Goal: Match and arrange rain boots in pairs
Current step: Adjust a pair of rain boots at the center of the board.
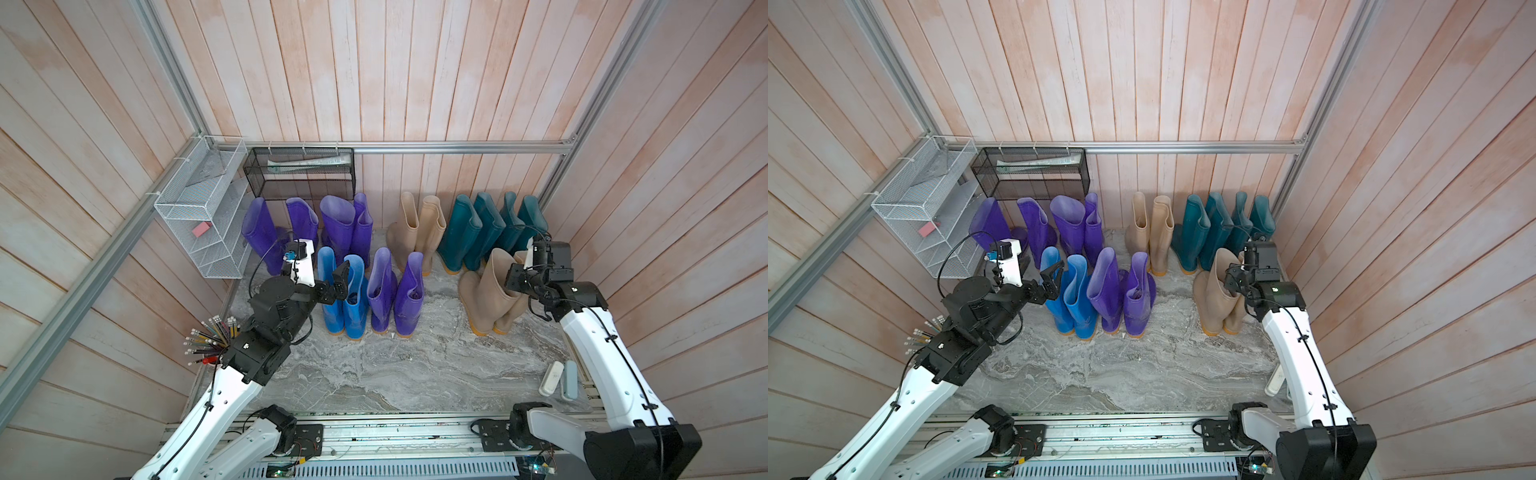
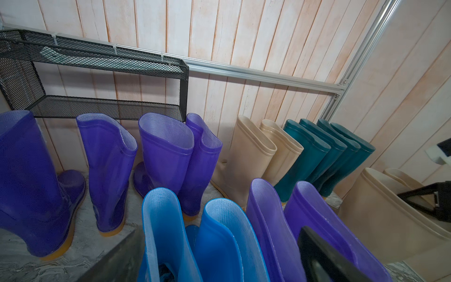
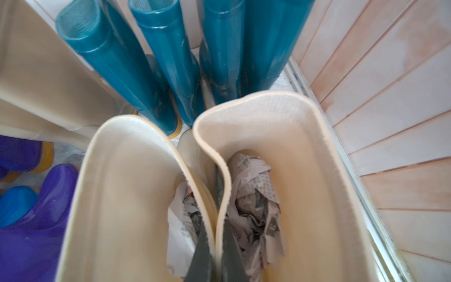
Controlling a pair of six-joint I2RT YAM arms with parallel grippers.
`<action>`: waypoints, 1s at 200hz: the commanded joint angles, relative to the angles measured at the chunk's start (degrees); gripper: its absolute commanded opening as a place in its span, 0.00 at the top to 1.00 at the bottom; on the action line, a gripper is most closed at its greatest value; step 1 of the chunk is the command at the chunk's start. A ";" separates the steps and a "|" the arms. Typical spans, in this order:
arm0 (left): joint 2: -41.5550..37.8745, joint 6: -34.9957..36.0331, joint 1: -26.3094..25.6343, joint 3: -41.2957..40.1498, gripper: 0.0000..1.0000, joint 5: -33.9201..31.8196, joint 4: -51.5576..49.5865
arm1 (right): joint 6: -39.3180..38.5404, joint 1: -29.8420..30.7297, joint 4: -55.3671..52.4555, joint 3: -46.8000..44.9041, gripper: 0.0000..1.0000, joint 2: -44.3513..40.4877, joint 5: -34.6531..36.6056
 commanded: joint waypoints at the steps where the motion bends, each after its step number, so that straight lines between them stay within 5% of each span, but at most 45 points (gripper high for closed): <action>1: -0.53 0.75 0.28 -0.66 0.00 0.27 1.03 | 0.19 1.53 -0.23 3.19 1.00 0.62 -4.06; 86: -0.44 0.79 0.41 -0.85 0.00 0.19 1.07 | 1.52 15.76 0.07 8.92 1.00 5.74 -4.72; 200: -0.06 0.59 1.29 -1.06 0.00 1.15 1.49 | -6.34 17.47 6.85 9.45 1.00 6.23 -19.05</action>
